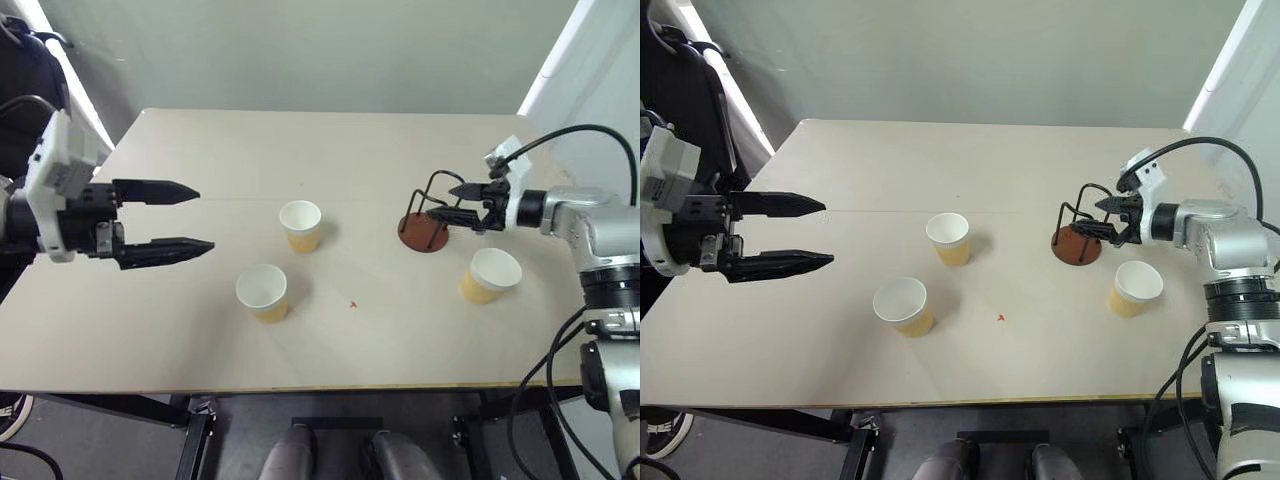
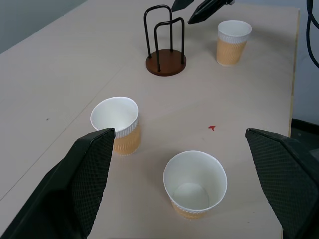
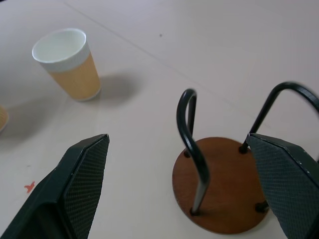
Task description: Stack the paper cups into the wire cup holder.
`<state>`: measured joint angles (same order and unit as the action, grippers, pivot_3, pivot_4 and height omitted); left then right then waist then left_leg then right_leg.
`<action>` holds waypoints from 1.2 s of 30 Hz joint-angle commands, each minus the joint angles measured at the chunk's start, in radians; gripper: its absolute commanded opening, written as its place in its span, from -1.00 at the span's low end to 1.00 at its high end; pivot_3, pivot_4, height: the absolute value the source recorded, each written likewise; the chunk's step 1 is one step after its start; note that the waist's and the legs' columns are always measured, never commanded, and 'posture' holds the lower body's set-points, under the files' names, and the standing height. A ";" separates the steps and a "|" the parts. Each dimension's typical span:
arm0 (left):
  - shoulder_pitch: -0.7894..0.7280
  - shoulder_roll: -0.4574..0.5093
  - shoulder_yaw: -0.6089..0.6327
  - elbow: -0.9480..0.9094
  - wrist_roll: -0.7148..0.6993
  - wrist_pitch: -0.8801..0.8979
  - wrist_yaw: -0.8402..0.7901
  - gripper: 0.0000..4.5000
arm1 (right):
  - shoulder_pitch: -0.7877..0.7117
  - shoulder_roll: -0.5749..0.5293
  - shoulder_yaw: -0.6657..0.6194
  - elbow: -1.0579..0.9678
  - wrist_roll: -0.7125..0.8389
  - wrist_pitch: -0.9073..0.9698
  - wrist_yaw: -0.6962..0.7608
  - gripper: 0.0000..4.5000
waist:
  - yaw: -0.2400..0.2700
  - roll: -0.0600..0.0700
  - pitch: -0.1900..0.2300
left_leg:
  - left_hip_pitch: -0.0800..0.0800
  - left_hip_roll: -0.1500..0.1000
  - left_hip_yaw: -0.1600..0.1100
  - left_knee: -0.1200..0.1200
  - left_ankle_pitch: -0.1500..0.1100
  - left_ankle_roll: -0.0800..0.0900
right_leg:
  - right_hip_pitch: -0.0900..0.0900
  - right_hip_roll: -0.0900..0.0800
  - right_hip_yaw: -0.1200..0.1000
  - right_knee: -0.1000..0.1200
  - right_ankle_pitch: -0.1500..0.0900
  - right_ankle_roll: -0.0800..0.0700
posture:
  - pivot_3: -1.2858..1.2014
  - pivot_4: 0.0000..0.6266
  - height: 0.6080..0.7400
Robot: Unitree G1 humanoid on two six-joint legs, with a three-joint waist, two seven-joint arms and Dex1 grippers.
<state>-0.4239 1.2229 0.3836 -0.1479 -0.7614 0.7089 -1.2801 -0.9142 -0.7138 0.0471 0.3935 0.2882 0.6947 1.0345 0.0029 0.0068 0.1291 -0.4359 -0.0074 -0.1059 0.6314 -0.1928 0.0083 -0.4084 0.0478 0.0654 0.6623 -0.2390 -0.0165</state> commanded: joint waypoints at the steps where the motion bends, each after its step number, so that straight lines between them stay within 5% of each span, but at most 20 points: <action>1: 0.009 0.008 0.061 -0.036 -0.020 0.012 0.012 0.99 | -0.034 0.023 -0.003 0.029 -0.019 -0.025 -0.023 1.00 | 0.000 0.000 0.000 | 0.000 0.000 0.000 0.000 0.000 0.000 | 0.000 0.000 0.000 0.000 0.000 0.000 | 0.03 -0.52 1.00; 4: 0.029 0.012 0.089 -0.062 -0.028 0.031 0.020 0.99 | -0.053 0.056 0.016 0.057 -0.040 -0.030 -0.034 1.00 | -0.001 0.000 0.000 | 0.000 0.000 0.000 0.000 0.000 -0.001 | 0.000 0.000 0.000 0.000 0.000 0.000 | 0.03 -0.52 1.00; 7: 0.043 0.016 0.109 -0.077 -0.032 0.042 0.028 1.00 | -0.071 0.070 0.020 0.098 -0.065 -0.052 -0.042 0.74 | -0.001 0.000 0.000 | 0.000 0.000 0.000 0.000 0.000 -0.001 | -0.001 0.000 0.000 0.001 0.000 -0.001 | 0.03 -0.52 1.00; 18: 0.070 0.020 0.136 -0.095 -0.032 0.049 0.042 1.00 | -0.069 0.055 0.035 0.064 -0.054 -0.082 0.085 -0.98 | 0.000 0.000 0.000 | 0.000 0.001 0.000 -0.001 0.000 -0.003 | -0.001 0.000 -0.001 0.001 0.000 -0.003 | 0.03 -0.52 1.00; 27: 0.047 0.010 0.098 -0.074 -0.022 0.021 0.043 1.00 | -0.006 -0.013 0.067 -0.373 0.195 0.044 0.439 -0.98 | -0.003 0.000 0.000 | -0.001 0.002 0.001 -0.001 0.001 -0.006 | -0.001 0.002 -0.001 0.001 -0.001 -0.004 | 0.03 -0.52 1.00; 36: 0.034 -0.002 0.074 -0.079 -0.028 0.012 0.048 1.00 | 0.011 -0.016 0.234 -0.459 0.140 -0.075 0.551 -0.98 | -0.004 -0.001 -0.001 | 0.001 0.003 0.001 0.000 0.001 -0.006 | 0.000 0.002 -0.001 0.001 -0.001 -0.005 | 0.03 -0.52 1.00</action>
<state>-0.3698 1.2190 0.4455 -0.2175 -0.7830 0.7356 -1.2367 -0.8884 -0.7219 0.2762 -0.0524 0.4371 0.6624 1.5571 -0.0015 0.0059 0.1286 -0.4353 -0.0046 -0.1049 0.6313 -0.1918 0.0020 -0.4087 0.0500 0.0640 0.6634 -0.2396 -0.0215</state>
